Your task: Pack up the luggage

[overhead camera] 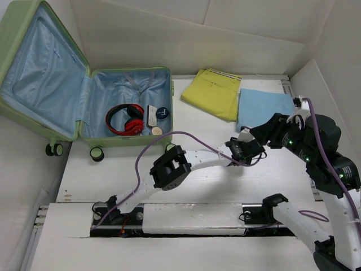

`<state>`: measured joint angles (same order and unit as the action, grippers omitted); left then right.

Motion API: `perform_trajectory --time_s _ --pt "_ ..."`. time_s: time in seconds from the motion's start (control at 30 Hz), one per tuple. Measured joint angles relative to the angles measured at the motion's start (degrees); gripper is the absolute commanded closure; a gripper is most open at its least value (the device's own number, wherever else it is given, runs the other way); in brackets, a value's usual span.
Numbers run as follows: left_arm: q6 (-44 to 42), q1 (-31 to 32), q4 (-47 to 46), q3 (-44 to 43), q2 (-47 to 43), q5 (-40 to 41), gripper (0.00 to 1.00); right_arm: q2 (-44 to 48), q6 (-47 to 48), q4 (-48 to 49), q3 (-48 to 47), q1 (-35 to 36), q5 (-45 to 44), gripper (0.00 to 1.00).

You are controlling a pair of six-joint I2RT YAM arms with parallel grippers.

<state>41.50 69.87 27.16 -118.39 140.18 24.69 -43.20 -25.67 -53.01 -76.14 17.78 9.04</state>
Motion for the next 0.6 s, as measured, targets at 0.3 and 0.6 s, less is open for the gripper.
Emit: perform_trajectory --time_s 0.3,0.6 --pt "-1.9 -0.9 2.4 2.7 -2.7 -0.7 1.0 -1.2 0.6 0.9 0.0 0.0 -3.1 0.46" --pt "-2.8 -8.9 8.9 10.1 -15.3 -0.4 1.0 -3.1 0.9 2.4 0.0 0.0 -5.5 0.46"
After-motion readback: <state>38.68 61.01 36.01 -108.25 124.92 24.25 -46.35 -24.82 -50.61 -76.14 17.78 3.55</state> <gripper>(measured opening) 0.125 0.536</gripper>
